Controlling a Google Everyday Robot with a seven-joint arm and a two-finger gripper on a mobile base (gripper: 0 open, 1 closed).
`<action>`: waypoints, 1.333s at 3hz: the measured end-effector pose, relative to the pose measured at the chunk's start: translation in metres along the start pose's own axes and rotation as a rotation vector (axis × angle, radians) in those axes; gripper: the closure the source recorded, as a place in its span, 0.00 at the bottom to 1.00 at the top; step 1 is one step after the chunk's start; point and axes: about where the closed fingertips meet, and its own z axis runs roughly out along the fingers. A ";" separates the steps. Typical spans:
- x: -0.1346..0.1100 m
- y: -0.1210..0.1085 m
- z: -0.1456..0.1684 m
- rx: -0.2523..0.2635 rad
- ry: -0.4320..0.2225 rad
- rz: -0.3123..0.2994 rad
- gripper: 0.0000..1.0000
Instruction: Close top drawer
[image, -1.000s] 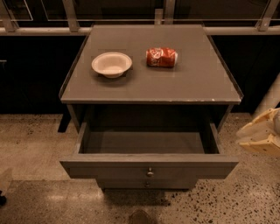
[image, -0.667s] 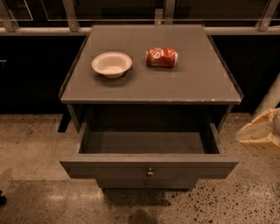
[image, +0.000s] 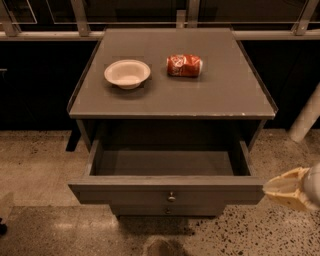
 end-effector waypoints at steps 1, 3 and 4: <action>0.047 -0.001 0.055 -0.043 -0.045 0.109 1.00; 0.082 -0.021 0.135 -0.055 -0.055 0.173 1.00; 0.068 -0.041 0.153 0.039 -0.054 0.139 1.00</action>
Offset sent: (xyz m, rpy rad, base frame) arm 0.0281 -0.0084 -0.1985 0.2241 0.1794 -0.1264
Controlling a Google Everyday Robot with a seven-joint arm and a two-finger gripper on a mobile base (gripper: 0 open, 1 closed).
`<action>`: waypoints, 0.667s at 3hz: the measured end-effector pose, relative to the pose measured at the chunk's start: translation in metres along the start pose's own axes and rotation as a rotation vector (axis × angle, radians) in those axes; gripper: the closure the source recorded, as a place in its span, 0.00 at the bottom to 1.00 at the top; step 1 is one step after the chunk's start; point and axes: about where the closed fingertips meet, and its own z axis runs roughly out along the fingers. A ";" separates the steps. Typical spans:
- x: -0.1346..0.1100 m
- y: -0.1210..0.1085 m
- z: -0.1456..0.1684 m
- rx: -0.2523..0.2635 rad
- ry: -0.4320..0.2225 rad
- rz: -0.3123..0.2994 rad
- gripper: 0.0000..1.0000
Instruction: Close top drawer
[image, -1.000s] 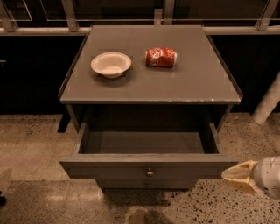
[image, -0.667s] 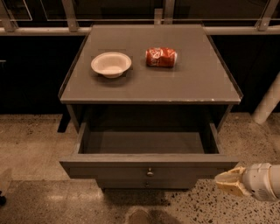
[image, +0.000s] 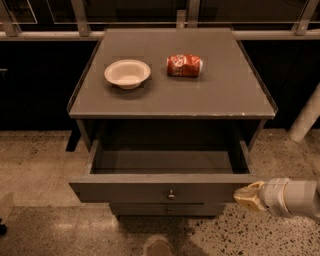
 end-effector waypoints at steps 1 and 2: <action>0.000 0.001 0.000 0.000 0.000 0.000 1.00; -0.017 -0.016 0.008 0.074 0.003 -0.046 1.00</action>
Offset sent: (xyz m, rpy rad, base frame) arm 0.1132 0.0082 0.0366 -0.2754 -0.2939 -0.0829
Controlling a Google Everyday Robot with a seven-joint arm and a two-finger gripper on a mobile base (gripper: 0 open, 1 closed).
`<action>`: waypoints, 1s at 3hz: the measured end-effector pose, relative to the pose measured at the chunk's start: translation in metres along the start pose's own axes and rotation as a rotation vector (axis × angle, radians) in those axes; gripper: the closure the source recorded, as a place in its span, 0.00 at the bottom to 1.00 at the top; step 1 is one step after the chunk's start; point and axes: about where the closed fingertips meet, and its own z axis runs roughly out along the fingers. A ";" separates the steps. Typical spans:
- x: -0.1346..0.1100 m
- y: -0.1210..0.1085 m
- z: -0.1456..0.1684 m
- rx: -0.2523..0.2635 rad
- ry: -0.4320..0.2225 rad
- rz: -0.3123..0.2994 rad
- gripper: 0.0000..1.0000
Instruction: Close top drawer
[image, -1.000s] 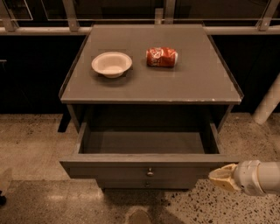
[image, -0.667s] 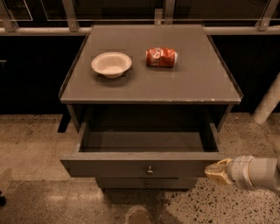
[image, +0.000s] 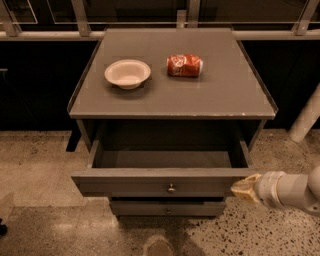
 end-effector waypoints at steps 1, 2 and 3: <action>0.001 0.001 -0.001 0.000 0.000 0.000 1.00; -0.012 -0.020 0.020 0.042 0.016 -0.037 1.00; -0.011 -0.019 0.019 0.042 0.016 -0.037 1.00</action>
Offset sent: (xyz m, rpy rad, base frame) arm 0.1404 0.0086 -0.0164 -0.2175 -0.1389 -0.0185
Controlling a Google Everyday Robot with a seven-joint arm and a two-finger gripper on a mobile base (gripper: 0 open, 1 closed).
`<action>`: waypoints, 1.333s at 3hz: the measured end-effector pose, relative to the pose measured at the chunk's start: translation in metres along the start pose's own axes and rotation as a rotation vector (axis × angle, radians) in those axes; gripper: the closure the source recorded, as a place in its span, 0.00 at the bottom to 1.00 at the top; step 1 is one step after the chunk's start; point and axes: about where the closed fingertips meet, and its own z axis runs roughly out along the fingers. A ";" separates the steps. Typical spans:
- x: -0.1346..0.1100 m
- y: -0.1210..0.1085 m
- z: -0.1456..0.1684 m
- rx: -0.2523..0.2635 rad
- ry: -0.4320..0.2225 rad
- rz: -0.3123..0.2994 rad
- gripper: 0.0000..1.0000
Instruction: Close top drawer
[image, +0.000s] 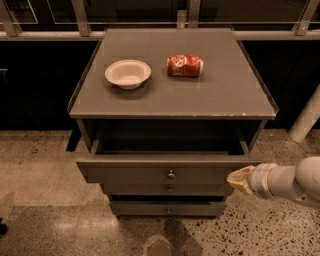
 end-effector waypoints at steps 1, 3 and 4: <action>-0.012 -0.017 0.024 -0.025 -0.014 -0.043 1.00; -0.019 -0.023 0.031 -0.034 -0.030 -0.065 1.00; -0.031 -0.031 0.039 -0.044 -0.051 -0.096 1.00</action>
Offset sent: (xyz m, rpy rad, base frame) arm 0.1258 0.0235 -0.0162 -0.0195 -0.1019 0.1799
